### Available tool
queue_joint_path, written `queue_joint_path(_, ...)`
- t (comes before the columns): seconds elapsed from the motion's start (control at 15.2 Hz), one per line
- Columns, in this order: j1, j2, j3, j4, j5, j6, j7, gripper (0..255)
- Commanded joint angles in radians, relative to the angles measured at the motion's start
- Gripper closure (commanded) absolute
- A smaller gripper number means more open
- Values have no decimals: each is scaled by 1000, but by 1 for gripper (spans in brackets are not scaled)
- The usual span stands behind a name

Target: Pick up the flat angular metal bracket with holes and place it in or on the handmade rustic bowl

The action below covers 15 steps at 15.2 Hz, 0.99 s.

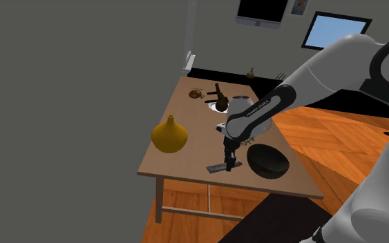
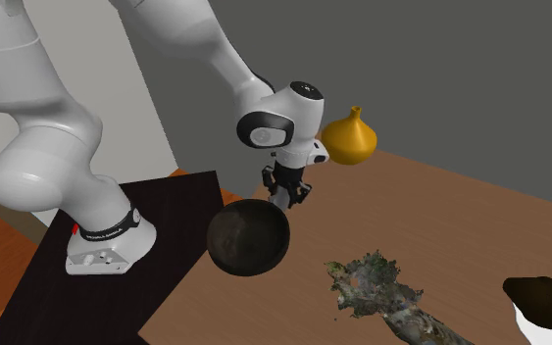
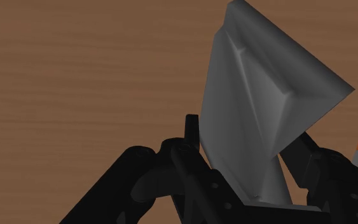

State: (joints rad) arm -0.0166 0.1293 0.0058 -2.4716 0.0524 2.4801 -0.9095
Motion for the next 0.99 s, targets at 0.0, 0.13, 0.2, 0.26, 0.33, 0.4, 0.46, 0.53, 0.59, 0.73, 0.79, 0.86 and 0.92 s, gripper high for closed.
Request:
queue_joint_path(0.0,0,-21,0,3,-1,-25,1,255)
queue_joint_path(0.13,0,-46,-1,5,-3,-53,3,255)
queue_joint_path(0.2,0,-58,-1,7,-3,-67,4,255)
queue_joint_path(0.26,0,-70,-1,9,-4,-81,4,255)
queue_joint_path(0.33,0,-82,-1,11,-5,-95,5,255)
queue_joint_path(0.4,0,-94,-1,13,-5,-109,6,255)
queue_joint_path(0.46,0,-105,-1,16,-6,-123,7,255)
queue_joint_path(0.53,0,-117,-1,19,-7,-137,7,255)
queue_joint_path(0.59,0,-128,-1,22,-7,-152,8,255)
queue_joint_path(0.73,-1,-149,-2,29,-8,-180,9,255)
queue_joint_path(0.79,-1,-160,-2,33,-9,-194,10,255)
queue_joint_path(0.86,-1,-170,-2,37,-9,-208,11,255)
queue_joint_path(0.92,-1,-180,-2,41,-10,-223,11,255)
